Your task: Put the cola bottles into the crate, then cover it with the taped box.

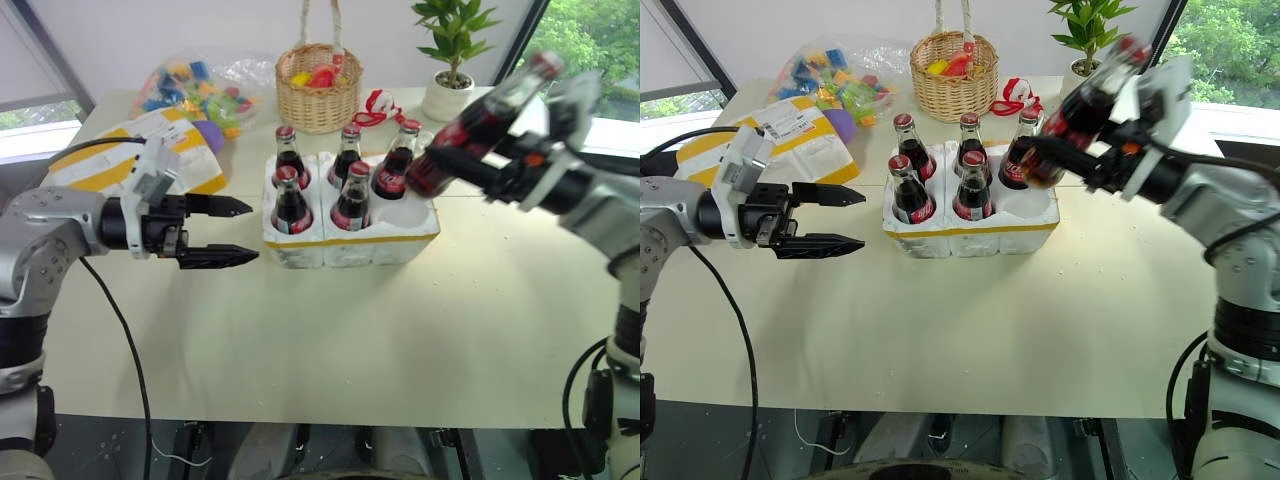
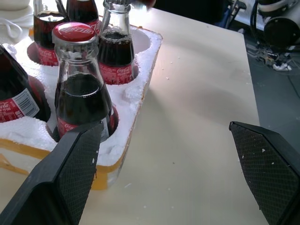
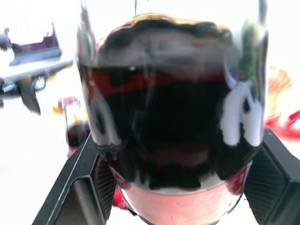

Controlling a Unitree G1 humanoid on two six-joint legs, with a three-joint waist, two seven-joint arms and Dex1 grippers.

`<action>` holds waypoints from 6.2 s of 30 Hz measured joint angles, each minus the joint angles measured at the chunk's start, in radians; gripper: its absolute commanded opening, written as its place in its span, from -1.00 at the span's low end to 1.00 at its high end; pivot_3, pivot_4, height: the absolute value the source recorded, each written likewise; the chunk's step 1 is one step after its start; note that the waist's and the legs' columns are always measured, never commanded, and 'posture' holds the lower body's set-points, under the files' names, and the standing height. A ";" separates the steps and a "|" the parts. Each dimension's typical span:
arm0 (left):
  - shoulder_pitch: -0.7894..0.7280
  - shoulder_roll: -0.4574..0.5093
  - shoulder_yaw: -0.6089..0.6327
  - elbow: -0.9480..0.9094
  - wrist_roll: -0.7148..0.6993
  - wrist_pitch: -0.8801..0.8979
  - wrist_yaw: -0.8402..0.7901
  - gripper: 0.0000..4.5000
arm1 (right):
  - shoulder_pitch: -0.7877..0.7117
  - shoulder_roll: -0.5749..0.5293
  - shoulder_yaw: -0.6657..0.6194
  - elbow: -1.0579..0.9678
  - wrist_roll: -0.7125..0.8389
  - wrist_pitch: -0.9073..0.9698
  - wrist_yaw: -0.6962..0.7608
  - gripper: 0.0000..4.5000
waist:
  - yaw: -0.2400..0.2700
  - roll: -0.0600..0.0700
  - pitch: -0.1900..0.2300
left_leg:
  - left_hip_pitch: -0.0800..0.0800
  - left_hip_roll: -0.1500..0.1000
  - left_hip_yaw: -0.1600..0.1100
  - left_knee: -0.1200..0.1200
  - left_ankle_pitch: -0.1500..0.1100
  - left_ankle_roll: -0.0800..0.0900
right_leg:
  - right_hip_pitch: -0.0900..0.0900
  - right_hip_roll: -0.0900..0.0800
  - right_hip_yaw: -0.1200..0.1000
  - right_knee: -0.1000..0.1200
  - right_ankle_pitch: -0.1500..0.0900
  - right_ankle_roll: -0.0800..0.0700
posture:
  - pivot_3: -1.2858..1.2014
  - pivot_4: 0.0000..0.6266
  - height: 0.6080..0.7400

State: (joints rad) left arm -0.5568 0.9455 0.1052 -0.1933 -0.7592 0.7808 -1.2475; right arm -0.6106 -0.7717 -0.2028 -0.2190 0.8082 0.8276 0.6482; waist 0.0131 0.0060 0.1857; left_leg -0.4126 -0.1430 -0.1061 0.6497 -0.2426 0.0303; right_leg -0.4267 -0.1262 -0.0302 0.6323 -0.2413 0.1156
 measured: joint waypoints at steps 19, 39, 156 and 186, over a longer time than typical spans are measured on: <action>0.052 0.014 0.033 -0.039 -0.013 -0.006 0.043 1.00 | -0.111 0.049 0.264 0.303 -0.327 -0.177 0.215 0.98 | -0.003 0.000 0.000 | -0.001 0.000 -0.001 0.001 0.002 -0.003 | -0.001 0.002 0.000 0.002 0.002 -0.001 | 0.03 -0.52 0.88; 0.566 0.219 0.327 0.182 0.669 -0.382 0.532 1.00 | 0.123 -0.289 -0.307 0.067 0.030 0.150 0.362 0.98 | -0.002 0.000 -0.001 | 0.002 0.003 0.001 -0.002 -0.003 0.002 | 0.000 0.001 0.001 0.000 0.002 -0.002 | 0.03 -0.52 0.88; -0.250 0.110 -0.280 -0.064 0.986 -0.497 0.347 -0.94 | 0.356 -0.227 -0.373 0.154 -0.082 -0.027 0.197 1.00 | 0.002 -0.004 -0.003 | 0.001 0.003 0.002 0.004 -0.001 0.002 | 0.001 0.006 0.001 0.003 0.005 0.000 | 0.03 -0.52 0.88; -0.342 0.078 -0.295 -0.055 1.123 -0.571 0.184 -0.94 | 0.401 -0.148 -0.379 0.117 -0.059 -0.059 0.133 1.00 | -0.001 -0.004 -0.002 | 0.002 0.003 0.002 0.004 -0.001 0.002 | 0.002 0.006 0.001 0.003 0.005 0.000 | 0.03 -0.52 0.88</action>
State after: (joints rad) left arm -0.8992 1.0235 -0.1898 -0.2486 0.3637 0.2098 -1.0632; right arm -0.2093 -0.9196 -0.5819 -0.1019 0.7495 0.7690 0.7814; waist 0.0118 0.0021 0.1832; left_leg -0.4108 -0.1400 -0.1044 0.6541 -0.2437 0.0328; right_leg -0.4251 -0.1199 -0.0290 0.6356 -0.2362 0.1156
